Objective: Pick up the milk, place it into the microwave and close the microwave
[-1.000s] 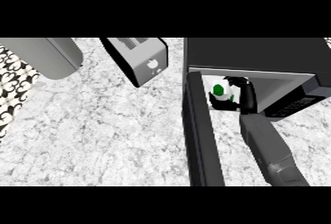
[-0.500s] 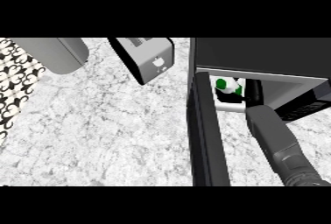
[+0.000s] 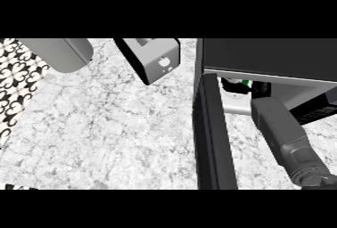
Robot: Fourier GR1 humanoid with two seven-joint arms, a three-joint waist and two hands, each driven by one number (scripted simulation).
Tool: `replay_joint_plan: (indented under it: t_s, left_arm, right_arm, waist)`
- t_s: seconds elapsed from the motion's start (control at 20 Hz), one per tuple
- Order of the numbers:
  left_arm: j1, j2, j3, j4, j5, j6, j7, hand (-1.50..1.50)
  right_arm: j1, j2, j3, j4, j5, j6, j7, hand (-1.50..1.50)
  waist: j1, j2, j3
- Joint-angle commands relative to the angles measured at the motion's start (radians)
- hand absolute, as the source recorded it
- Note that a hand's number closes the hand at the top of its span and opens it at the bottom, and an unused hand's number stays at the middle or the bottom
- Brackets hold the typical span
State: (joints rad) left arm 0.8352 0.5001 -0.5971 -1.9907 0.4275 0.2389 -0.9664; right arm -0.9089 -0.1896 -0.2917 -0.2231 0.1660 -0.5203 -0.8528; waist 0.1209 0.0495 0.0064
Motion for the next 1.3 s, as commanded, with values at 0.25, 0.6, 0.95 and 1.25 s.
replay_joint_plan:
  t_s: [0.25,0.6,0.95,1.25]
  left_arm:
    - [-0.016,-0.003,-0.013,0.009,-0.005,-0.004,0.017,-1.50]
    - [-0.075,-0.013,0.026,0.042,0.030,-0.026,0.029,-1.50]
    - [-0.064,0.013,0.021,0.043,-0.006,-0.025,0.022,-1.50]
    - [-0.093,-0.004,0.026,0.056,-0.002,-0.015,0.040,-1.50]
  right_arm:
    - [-0.030,-0.017,-0.025,0.017,0.025,-0.253,-0.043,1.50]
    - [-0.047,-0.011,-0.042,0.032,0.031,-0.302,-0.035,1.50]
    - [0.037,-0.123,0.091,0.219,0.204,-0.613,0.323,-1.50]
    - [-0.072,-0.026,0.164,0.179,0.273,-0.363,0.250,-1.50]
  waist:
    - [0.019,0.012,0.000]
    - [0.018,0.016,-0.001]
    - [0.060,0.036,-0.011]
    - [0.058,0.018,0.002]
